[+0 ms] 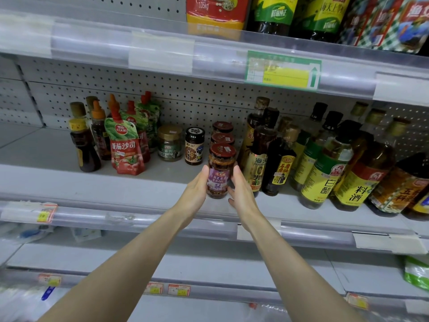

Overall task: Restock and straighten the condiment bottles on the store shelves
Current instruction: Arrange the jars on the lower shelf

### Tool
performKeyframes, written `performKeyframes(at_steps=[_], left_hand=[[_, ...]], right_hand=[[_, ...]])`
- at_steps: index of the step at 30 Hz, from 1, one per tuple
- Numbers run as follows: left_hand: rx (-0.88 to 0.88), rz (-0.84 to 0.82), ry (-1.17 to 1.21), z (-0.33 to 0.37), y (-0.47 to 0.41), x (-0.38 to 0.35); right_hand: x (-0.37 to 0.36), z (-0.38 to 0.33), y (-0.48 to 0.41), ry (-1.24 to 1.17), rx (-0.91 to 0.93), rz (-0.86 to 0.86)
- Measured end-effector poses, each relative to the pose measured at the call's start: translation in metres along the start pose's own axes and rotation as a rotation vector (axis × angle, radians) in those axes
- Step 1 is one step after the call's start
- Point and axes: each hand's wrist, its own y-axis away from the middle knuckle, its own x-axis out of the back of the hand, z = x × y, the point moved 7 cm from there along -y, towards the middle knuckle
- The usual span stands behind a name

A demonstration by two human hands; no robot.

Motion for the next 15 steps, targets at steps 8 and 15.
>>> performKeyframes(at_steps=[8, 15], left_hand=[[0.005, 0.007, -0.008, -0.002, -0.006, 0.001], [0.001, 0.021, -0.020, -0.003, -0.011, 0.002]], right_hand=[[0.000, -0.002, -0.003, 0.003, -0.012, 0.008], [0.000, -0.003, -0.007, 0.004, -0.015, 0.014]])
